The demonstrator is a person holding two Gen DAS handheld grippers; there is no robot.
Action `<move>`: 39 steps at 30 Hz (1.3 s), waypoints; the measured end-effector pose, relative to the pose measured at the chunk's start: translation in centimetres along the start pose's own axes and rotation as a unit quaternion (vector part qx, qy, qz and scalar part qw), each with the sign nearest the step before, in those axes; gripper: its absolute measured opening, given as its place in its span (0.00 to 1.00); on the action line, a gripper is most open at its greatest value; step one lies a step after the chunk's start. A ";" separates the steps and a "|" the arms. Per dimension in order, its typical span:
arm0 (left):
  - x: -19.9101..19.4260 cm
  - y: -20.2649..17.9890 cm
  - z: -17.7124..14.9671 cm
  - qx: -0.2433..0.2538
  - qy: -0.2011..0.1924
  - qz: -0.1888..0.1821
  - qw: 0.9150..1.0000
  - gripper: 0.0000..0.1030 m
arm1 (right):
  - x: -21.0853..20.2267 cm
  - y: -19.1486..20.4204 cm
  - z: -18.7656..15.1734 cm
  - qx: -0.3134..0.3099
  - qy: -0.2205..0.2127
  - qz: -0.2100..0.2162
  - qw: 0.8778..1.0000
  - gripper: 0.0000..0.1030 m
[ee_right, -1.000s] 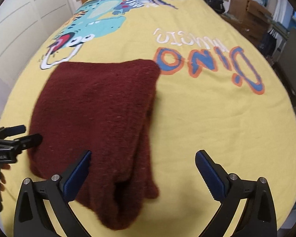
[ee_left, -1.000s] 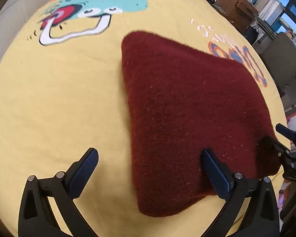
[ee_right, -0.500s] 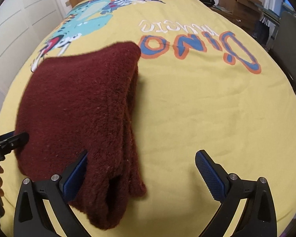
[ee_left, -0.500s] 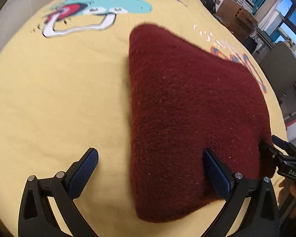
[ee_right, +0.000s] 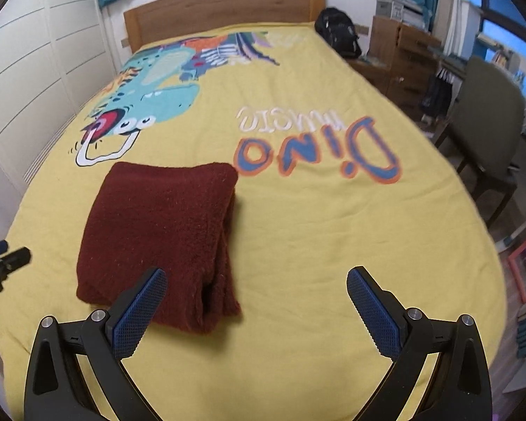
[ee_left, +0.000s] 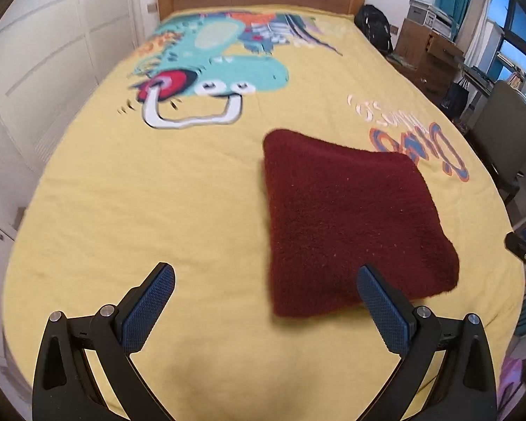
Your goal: Fold small clothes
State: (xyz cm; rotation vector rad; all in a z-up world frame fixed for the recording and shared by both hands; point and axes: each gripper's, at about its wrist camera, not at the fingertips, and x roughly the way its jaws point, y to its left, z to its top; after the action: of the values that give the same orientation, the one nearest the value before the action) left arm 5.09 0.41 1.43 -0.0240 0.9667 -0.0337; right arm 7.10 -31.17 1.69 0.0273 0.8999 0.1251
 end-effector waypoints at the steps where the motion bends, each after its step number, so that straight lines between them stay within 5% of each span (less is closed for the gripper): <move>1: -0.6 0.0 -0.4 0.004 0.000 0.010 1.000 0.99 | -0.8 -0.2 -0.3 -0.001 -0.003 -0.004 1.000 0.99; 13: -2.2 1.8 -5.0 0.004 0.029 0.020 0.999 0.99 | -4.4 -2.4 -5.3 0.010 0.014 -0.029 0.999 0.99; 39: -2.5 2.2 -5.6 0.000 0.040 0.017 0.999 0.99 | -5.0 -2.5 -5.6 0.008 0.015 -0.023 1.000 0.99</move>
State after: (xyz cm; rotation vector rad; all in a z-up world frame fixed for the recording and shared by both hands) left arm -0.88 2.63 0.21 -0.0065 1.0461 -0.0042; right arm -0.11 -34.41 1.88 0.0198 0.9318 0.0754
